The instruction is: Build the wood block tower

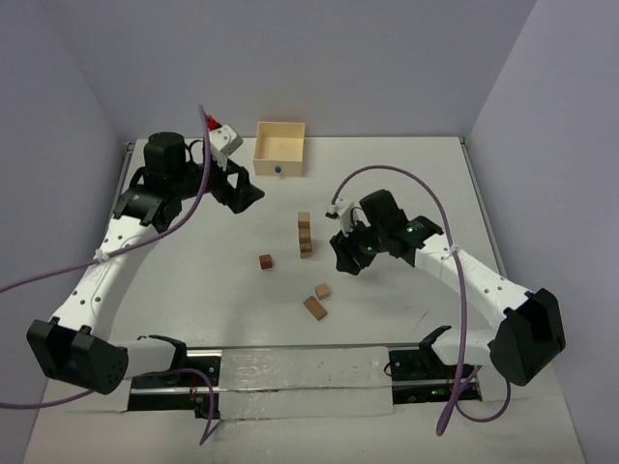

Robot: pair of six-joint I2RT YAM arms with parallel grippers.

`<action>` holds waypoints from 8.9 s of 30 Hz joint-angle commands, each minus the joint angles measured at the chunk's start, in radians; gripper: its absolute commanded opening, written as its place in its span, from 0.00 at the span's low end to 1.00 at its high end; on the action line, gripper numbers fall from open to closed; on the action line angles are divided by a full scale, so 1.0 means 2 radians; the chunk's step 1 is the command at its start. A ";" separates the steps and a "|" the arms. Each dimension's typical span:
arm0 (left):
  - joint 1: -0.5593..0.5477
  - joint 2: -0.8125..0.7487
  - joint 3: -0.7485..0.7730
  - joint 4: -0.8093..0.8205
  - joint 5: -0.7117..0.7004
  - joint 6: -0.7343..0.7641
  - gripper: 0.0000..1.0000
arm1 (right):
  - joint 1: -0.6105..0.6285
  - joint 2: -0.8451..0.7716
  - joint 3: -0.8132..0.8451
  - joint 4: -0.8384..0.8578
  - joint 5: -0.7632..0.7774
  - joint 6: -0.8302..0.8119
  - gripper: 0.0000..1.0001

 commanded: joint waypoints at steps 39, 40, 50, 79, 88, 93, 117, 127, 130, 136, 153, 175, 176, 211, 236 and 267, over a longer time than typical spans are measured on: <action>0.066 -0.199 -0.159 0.035 -0.250 -0.237 0.99 | 0.165 0.039 -0.098 0.117 0.165 0.333 0.13; 0.066 -0.199 -0.161 0.036 -0.250 -0.236 0.99 | 0.169 0.042 -0.098 0.119 0.165 0.333 0.17; 0.066 -0.197 -0.184 0.056 -0.244 -0.226 0.99 | 0.183 0.076 -0.085 0.115 0.177 0.341 0.75; 0.066 -0.205 -0.202 0.066 -0.240 -0.224 0.99 | 0.168 0.161 -0.029 0.105 0.232 0.364 0.56; 0.066 -0.202 -0.201 0.064 -0.240 -0.225 0.99 | 0.167 0.116 -0.001 0.059 0.247 0.364 0.10; 0.066 -0.188 -0.185 0.053 -0.237 -0.228 0.99 | 0.167 0.090 0.065 -0.017 0.234 0.369 0.00; 0.066 -0.176 -0.183 0.064 -0.226 -0.265 0.99 | 0.162 0.180 0.298 -0.139 0.306 0.448 0.00; 0.066 -0.185 -0.186 0.064 -0.221 -0.280 0.99 | 0.152 0.236 0.341 -0.147 0.315 0.451 0.00; 0.066 -0.187 -0.185 0.069 -0.222 -0.288 0.99 | 0.142 0.249 0.353 -0.145 0.306 0.443 0.00; 0.066 -0.181 -0.177 0.077 -0.218 -0.300 0.99 | 0.140 0.259 0.351 -0.139 0.297 0.437 0.00; 0.067 -0.185 -0.185 0.088 -0.204 -0.315 0.99 | 0.118 0.284 0.363 -0.139 0.273 0.434 0.08; 0.067 -0.178 -0.172 0.099 -0.200 -0.317 0.99 | 0.103 0.300 0.375 -0.140 0.255 0.430 0.21; 0.067 -0.177 -0.172 0.099 -0.200 -0.317 0.99 | 0.102 0.302 0.376 -0.140 0.256 0.430 0.21; 0.067 -0.175 -0.174 0.100 -0.194 -0.310 0.99 | 0.089 0.324 0.381 -0.140 0.243 0.427 0.34; 0.067 -0.172 -0.175 0.103 -0.194 -0.309 0.99 | 0.084 0.322 0.377 -0.138 0.225 0.421 0.92; 0.067 -0.202 -0.179 0.088 -0.205 -0.272 0.99 | 0.258 0.118 -0.002 0.033 0.210 0.264 0.83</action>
